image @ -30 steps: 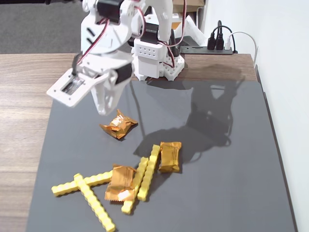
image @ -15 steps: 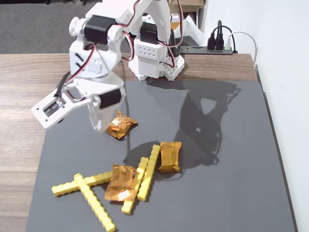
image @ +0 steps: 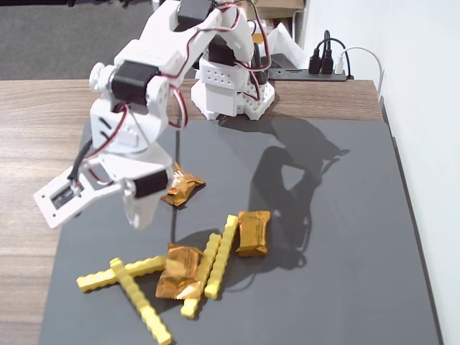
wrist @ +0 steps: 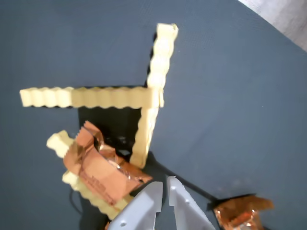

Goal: Grab a fry

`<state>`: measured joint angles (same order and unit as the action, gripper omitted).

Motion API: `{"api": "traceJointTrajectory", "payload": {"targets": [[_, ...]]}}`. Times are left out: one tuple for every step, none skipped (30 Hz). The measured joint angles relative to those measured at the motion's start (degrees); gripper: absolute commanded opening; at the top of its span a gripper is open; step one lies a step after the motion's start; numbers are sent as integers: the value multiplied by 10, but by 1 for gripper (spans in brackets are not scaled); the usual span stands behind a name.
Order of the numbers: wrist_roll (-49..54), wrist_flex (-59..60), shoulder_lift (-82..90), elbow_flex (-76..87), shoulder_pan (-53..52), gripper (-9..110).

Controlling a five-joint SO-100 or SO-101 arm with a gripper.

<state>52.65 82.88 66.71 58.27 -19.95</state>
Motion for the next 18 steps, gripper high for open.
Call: {"api": "traceJointTrajectory", "payload": {"targets": [[1, 0, -7, -7, 0, 10], [3, 0, -12, -13, -1, 15], [6, 0, -21, -19, -2, 18], [9, 0, -25, -21, -2, 21], [11, 0, -31, -24, -4, 22], [13, 0, -35, -25, -7, 23], [15, 0, -40, -26, -10, 23], [15, 0, -46, -26, -10, 23], [17, 0, -50, -26, -10, 23], [18, 0, -54, -26, -9, 23], [18, 0, -59, -26, -9, 23], [18, 0, -61, -26, -9, 23], [18, 0, -62, -26, -10, 23], [19, 0, -65, -26, -11, 23], [19, 0, -68, -26, -14, 23], [20, -1, -72, -26, -18, 22], [20, -1, -76, -26, -21, 22], [20, -4, -80, -26, -24, 22]]}}
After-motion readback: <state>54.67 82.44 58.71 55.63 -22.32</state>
